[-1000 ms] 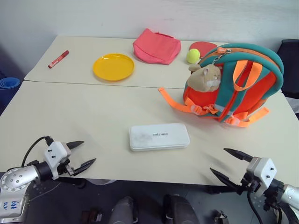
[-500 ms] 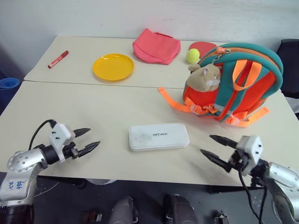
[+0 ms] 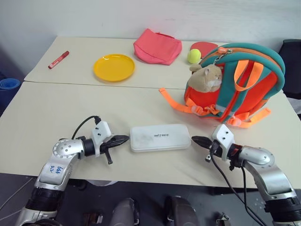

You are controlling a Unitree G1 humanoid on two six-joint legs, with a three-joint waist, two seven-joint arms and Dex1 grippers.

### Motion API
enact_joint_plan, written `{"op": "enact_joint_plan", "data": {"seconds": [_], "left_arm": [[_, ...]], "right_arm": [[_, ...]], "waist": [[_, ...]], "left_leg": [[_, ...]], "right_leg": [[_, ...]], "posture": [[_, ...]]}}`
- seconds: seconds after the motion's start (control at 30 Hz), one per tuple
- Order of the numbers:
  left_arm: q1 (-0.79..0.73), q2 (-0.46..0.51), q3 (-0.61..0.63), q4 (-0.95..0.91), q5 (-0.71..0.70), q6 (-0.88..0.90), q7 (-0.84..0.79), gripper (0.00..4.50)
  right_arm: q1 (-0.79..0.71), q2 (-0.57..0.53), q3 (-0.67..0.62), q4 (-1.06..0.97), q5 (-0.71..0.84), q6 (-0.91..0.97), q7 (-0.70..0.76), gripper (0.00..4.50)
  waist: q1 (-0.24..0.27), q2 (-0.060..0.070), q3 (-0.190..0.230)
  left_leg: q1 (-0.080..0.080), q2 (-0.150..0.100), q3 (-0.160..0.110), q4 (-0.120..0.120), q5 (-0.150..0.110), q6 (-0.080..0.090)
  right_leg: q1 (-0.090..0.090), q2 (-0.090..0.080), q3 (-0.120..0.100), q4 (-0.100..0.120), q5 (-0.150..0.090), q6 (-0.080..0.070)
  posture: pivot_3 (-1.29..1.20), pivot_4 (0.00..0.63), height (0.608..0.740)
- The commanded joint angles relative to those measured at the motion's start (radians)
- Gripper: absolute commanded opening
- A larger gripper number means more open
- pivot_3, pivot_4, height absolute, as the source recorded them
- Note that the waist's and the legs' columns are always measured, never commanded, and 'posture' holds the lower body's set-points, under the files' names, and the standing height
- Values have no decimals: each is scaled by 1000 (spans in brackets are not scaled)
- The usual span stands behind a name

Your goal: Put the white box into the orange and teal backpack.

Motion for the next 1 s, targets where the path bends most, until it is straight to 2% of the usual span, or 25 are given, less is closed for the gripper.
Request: {"op": "enact_joint_plan", "data": {"seconds": [0.03,0.23,0.5,0.63,0.67,0.73,0.87,1.0], "left_arm": [[-26,-15,-23,11,18,-18,-2,26],[-44,-65,-50,56,26,-40,-7,26],[-24,-63,-18,42,-2,-7,-19,26],[-28,-8,78,39,-128,182,-51,904],[-39,-2,110,47,-179,271,-43,1219],[-110,38,155,111,-288,579,-23,1842],[-247,177,63,256,-367,994,-130,3052],[-420,149,-20,481,-343,1159,-124,4185]], "right_arm": [[-4,16,-4,-37,12,-13,1,0],[84,-15,-7,-135,50,1,71,0],[198,-44,-93,-166,31,-17,45,0],[235,-51,-138,-163,34,-48,48,0],[240,-52,-145,-164,37,-52,51,0],[245,-60,-150,-160,40,-62,68,0],[233,-78,-132,-131,24,-86,105,0],[172,-80,-83,-71,-6,-114,127,0]], "waist": [[1,0,0],[3,0,0],[3,0,0],[3,0,0],[1,0,0],[2,0,0],[1,0,0],[4,0,0]], "left_leg": [[0,0,0,0,0,0],[0,-1,0,1,0,1],[0,0,-1,2,-1,1],[0,0,-1,2,-1,1],[0,0,-1,2,-1,1],[0,0,-1,2,-1,1],[1,0,-2,2,0,0],[1,-2,-1,3,0,1]], "right_leg": [[0,0,0,0,0,0],[1,-1,0,0,0,0],[2,-1,-1,0,0,0],[2,-1,0,0,0,0],[2,-1,-1,0,0,0],[2,0,-1,1,0,0],[2,0,-1,1,0,1],[3,2,-2,2,-1,2]], "posture": [[0,150,740],[0,150,740],[0,150,740],[0,150,740],[0,150,740],[0,150,740],[0,150,740],[0,150,740]]}}
